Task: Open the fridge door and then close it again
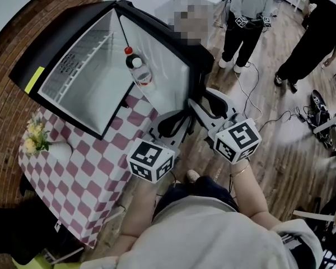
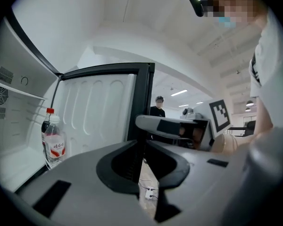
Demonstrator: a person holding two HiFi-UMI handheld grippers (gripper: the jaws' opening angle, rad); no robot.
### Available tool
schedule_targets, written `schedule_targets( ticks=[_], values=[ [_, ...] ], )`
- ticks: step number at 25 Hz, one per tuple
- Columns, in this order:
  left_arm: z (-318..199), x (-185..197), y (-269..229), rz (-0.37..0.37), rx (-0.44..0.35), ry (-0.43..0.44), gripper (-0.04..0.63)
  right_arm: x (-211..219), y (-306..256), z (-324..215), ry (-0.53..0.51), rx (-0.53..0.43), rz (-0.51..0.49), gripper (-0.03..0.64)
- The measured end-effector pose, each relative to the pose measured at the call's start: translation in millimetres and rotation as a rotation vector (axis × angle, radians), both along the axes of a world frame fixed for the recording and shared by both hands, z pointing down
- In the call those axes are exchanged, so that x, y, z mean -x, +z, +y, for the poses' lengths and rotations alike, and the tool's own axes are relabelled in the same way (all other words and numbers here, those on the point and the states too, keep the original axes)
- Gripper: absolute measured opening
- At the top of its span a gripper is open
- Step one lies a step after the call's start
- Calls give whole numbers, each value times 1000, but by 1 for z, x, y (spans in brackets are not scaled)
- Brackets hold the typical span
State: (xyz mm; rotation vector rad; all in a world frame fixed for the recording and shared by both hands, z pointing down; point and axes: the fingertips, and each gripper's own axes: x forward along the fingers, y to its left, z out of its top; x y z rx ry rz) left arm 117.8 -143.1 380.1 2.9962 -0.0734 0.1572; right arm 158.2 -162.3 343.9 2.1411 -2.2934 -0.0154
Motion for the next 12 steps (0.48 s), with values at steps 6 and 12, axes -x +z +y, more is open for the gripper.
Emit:
schedule_targets(
  ticks=[6, 12],
  values=[
    [-4, -11, -3, 7, 13, 14, 52, -30, -2, 6, 78, -1, -12, 150],
    [-21, -23, -6, 11, 13, -14, 52, -58, -1, 7, 117, -8, -31, 147]
  ],
)
